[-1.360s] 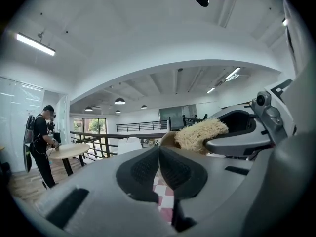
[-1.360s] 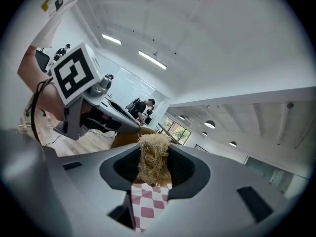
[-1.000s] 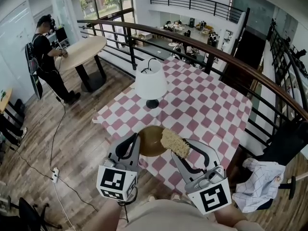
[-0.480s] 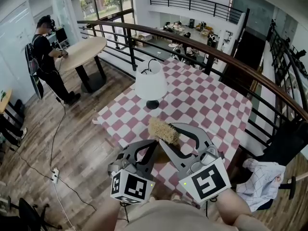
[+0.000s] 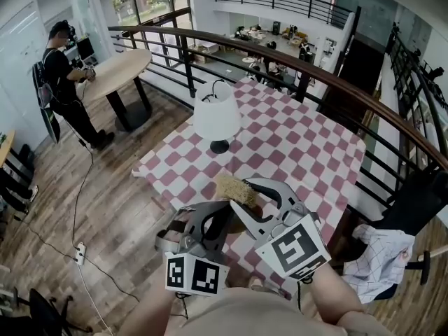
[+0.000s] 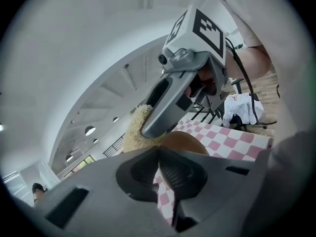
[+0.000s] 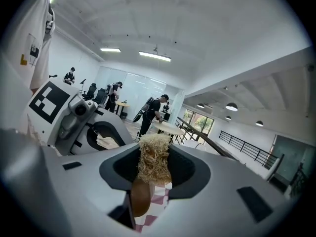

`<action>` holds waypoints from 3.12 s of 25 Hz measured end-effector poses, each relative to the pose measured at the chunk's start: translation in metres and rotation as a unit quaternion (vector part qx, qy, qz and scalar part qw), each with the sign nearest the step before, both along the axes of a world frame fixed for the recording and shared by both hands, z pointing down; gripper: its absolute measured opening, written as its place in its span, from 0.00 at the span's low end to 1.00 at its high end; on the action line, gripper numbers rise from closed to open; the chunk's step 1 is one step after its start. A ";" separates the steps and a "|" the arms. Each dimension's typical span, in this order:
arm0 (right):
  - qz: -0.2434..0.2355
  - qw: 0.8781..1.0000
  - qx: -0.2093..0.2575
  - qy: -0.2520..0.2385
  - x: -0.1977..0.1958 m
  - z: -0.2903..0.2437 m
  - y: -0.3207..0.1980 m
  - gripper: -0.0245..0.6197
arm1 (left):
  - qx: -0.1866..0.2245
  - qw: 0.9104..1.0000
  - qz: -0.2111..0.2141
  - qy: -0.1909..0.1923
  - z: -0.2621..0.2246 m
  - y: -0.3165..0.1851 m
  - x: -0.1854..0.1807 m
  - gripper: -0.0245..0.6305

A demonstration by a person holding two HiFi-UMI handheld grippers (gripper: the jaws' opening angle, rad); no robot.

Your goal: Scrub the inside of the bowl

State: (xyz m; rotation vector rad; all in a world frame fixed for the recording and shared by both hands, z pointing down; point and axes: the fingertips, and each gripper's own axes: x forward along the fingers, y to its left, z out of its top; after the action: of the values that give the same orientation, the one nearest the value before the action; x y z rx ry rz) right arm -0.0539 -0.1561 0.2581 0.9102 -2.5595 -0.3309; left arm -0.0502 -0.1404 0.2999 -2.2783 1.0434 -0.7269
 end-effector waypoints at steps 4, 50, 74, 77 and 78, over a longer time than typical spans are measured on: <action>0.016 1.000 -0.005 -0.006 0.010 0.004 -0.006 0.27 | -0.013 0.999 -0.016 0.035 0.001 -0.004 -0.007 0.07; 0.006 0.985 -0.092 -0.147 -0.024 0.076 0.031 0.27 | -0.059 0.899 -0.094 0.423 -0.052 -0.018 -0.064 0.07; 0.092 0.987 -0.023 -0.133 0.064 0.032 -0.009 0.27 | -0.106 0.952 -0.079 0.276 -0.009 -0.007 -0.041 0.07; 0.071 0.989 -0.023 -0.129 0.057 0.022 -0.007 0.27 | -0.105 0.965 -0.064 0.231 -0.006 0.000 -0.024 0.07; 0.064 0.990 -0.021 -0.124 0.054 0.019 -0.006 0.27 | -0.105 0.968 -0.060 0.221 -0.005 0.001 -0.019 0.07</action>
State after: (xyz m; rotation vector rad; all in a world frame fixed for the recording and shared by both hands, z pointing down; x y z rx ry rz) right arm 0.0005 -0.1617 0.2774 1.1570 -2.7011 -0.1313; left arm -0.0694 -0.1390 0.2947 -2.6541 1.3684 -0.3932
